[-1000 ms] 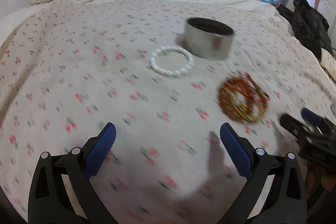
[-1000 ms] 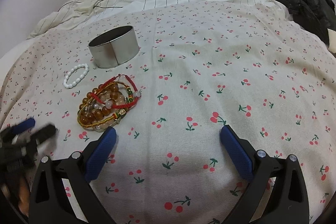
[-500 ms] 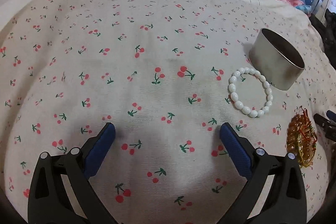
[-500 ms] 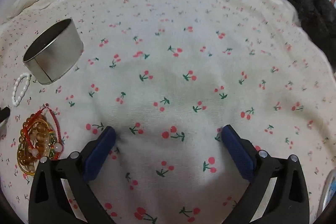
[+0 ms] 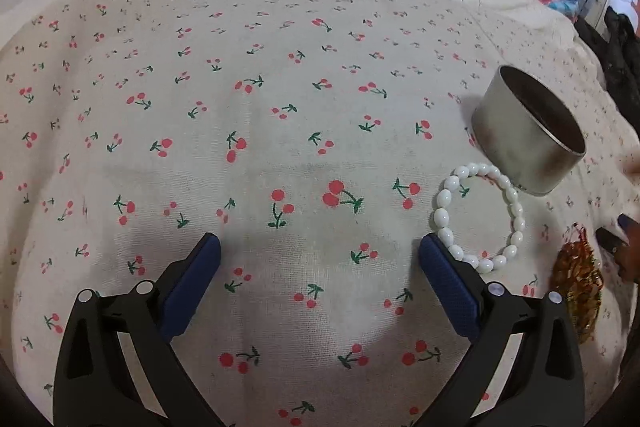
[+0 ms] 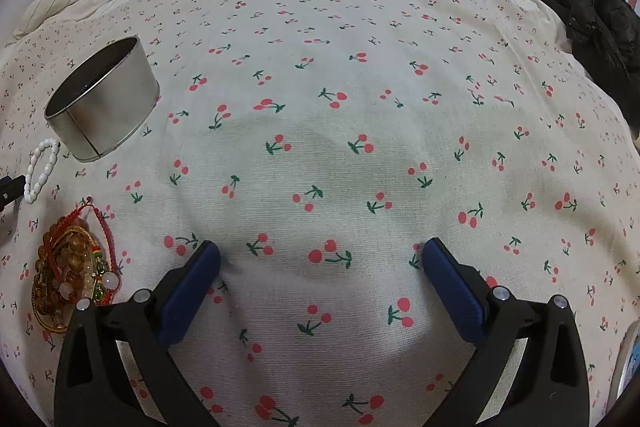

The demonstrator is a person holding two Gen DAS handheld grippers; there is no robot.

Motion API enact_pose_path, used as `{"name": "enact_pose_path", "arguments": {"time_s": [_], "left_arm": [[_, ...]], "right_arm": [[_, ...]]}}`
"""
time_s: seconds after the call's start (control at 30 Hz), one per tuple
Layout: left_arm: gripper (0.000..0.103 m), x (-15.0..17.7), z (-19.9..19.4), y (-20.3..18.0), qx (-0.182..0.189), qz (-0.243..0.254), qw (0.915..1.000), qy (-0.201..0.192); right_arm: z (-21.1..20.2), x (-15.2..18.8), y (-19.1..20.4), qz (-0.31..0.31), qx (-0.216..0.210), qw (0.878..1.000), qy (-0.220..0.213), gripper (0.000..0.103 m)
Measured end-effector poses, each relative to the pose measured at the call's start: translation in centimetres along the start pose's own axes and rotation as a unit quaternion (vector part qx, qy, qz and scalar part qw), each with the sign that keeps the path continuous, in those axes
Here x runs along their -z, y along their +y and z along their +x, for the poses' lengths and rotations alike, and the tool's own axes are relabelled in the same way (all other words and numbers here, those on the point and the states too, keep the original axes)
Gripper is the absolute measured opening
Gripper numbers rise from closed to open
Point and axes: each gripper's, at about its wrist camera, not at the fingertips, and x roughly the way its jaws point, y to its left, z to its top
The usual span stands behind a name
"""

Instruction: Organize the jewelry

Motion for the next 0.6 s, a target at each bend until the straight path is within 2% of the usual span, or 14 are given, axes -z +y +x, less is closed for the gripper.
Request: {"name": "enact_pose_path", "arguments": {"time_s": [0.1,0.6], "left_arm": [[0.096,0.19,0.1,-0.82,-0.012,0.008,0.9999,0.001],[0.096,0.25,0.17,-0.3,-0.011,0.005,0.9999,0.001]], "right_arm": [[-0.05,0.07,-0.08,0.0,0.0,1.0,0.0,0.097],[0.04,0.08,-0.1,0.0,0.001,1.0,0.0,0.097]]}}
